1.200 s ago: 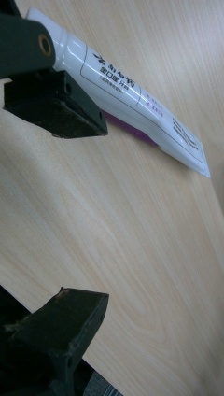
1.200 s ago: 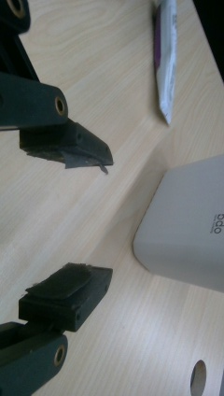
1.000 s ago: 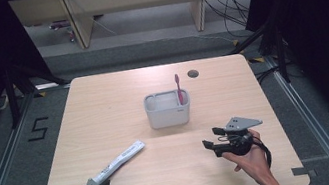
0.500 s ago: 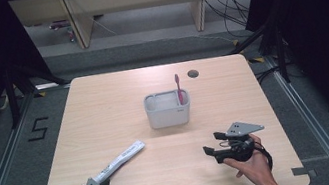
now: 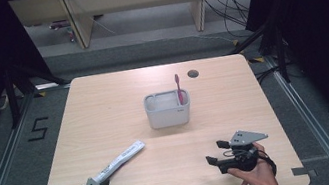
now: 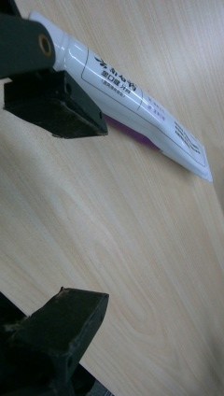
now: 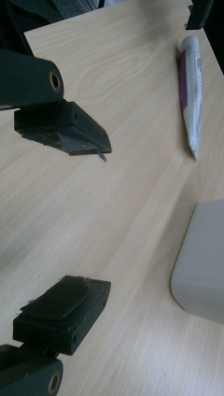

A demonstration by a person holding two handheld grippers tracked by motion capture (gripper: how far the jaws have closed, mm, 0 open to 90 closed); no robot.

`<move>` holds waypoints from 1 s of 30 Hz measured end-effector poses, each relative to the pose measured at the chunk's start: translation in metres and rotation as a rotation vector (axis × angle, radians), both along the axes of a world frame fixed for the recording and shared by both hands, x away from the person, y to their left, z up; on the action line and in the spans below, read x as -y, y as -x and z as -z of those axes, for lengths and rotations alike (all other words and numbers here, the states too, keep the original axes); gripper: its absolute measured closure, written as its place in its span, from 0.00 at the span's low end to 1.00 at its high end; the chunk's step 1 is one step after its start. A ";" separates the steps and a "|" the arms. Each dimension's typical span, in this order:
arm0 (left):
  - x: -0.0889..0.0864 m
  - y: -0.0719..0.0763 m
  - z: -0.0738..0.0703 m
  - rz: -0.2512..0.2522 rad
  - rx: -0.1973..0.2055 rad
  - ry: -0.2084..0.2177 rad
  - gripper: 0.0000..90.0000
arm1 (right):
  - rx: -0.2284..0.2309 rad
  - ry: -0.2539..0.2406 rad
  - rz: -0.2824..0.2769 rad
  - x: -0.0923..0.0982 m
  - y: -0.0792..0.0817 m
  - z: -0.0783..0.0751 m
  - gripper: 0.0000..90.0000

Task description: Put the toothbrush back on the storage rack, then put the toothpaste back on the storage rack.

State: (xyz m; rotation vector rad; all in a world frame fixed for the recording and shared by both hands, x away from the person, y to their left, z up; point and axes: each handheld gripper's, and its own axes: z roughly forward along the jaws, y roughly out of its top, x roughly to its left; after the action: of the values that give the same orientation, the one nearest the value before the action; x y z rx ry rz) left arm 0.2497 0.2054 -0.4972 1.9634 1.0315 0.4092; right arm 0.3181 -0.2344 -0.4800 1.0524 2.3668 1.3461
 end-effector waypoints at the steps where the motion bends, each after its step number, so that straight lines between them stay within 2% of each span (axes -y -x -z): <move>1: 0.000 0.000 0.000 0.000 0.000 0.000 0.18 | 0.000 0.000 0.000 0.000 0.000 0.000 0.32; 2: 0.000 0.000 0.000 -0.001 0.001 0.002 0.18 | -0.030 -0.003 0.017 -0.001 0.003 -0.001 0.32; 5: 0.001 0.000 0.000 0.003 0.003 0.006 0.18 | -0.007 0.019 -0.004 0.002 0.006 0.002 0.31; 6: 0.001 0.000 0.000 0.003 0.003 0.006 0.18 | -0.047 0.009 0.007 0.001 0.010 0.002 0.30; 7: 0.001 0.000 0.000 0.002 0.003 0.006 0.18 | -0.030 0.013 -0.001 0.001 0.009 0.003 0.30; 8: 0.001 0.000 0.000 0.003 0.002 0.003 0.18 | -0.034 0.028 0.007 0.002 0.011 0.003 0.30; 9: 0.000 0.000 0.000 0.005 0.001 -0.002 0.18 | -0.027 0.024 -0.010 0.002 0.011 0.004 0.29; 11: 0.000 0.000 0.000 0.003 0.000 -0.001 0.18 | -0.039 0.032 -0.003 0.002 0.014 0.004 0.28; 13: 0.000 0.000 0.000 0.005 0.002 -0.001 0.18 | -0.022 0.052 -0.003 0.004 0.016 0.005 0.27; 14: 0.000 0.000 0.000 0.006 0.001 -0.002 0.18 | -0.054 0.037 -0.005 0.003 0.018 0.005 0.26; 15: 0.001 0.000 0.000 0.003 0.003 0.005 0.18 | -0.027 0.056 -0.003 0.004 0.018 0.006 0.25; 16: 0.001 0.000 0.000 0.003 0.003 0.005 0.18 | -0.027 0.056 -0.003 0.004 0.018 0.006 0.25; 17: 0.001 0.000 0.000 0.002 0.003 0.006 0.18 | -0.062 0.047 0.005 0.005 0.022 0.007 0.24; 18: 0.001 0.000 0.000 0.002 0.003 0.004 0.18 | -0.043 0.062 -0.005 0.006 0.022 0.007 0.24; 19: 0.001 0.000 0.000 0.003 0.003 0.003 0.18 | -0.059 0.054 0.005 0.006 0.024 0.008 0.24; 21: 0.000 0.000 0.000 0.007 0.002 -0.006 0.18 | -0.045 0.063 -0.014 0.007 0.023 0.008 0.24; 22: 0.000 0.000 0.000 0.008 0.003 -0.008 0.18 | -0.058 0.052 -0.015 0.007 0.024 0.009 0.23; 24: -0.001 0.001 0.001 0.002 -0.002 -0.007 0.18 | -0.058 0.082 -0.008 0.010 0.028 0.009 0.24; 26: -0.001 0.001 0.001 -0.001 0.002 0.002 0.18 | -0.062 0.077 -0.004 0.010 0.030 0.009 0.24; 27: -0.002 0.001 0.000 0.003 0.000 -0.007 0.18 | -0.059 0.078 -0.013 0.010 0.030 0.010 0.24; 28: -0.001 0.001 0.001 -0.009 0.002 0.010 0.18 | -0.061 0.091 -0.002 0.011 0.032 0.010 0.24; 29: -0.001 0.002 0.000 -0.009 0.002 0.009 0.18 | -0.077 0.092 0.001 0.011 0.033 0.010 0.24; 30: -0.002 0.001 0.000 -0.001 0.006 0.008 0.17 | -0.073 0.092 -0.012 0.012 0.032 0.011 0.24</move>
State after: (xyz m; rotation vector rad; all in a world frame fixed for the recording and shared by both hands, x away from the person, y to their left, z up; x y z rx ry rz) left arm 0.2483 0.2072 -0.4977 1.9531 1.0287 0.4110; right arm 0.2861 -0.2461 -0.4905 1.0800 2.4650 1.2094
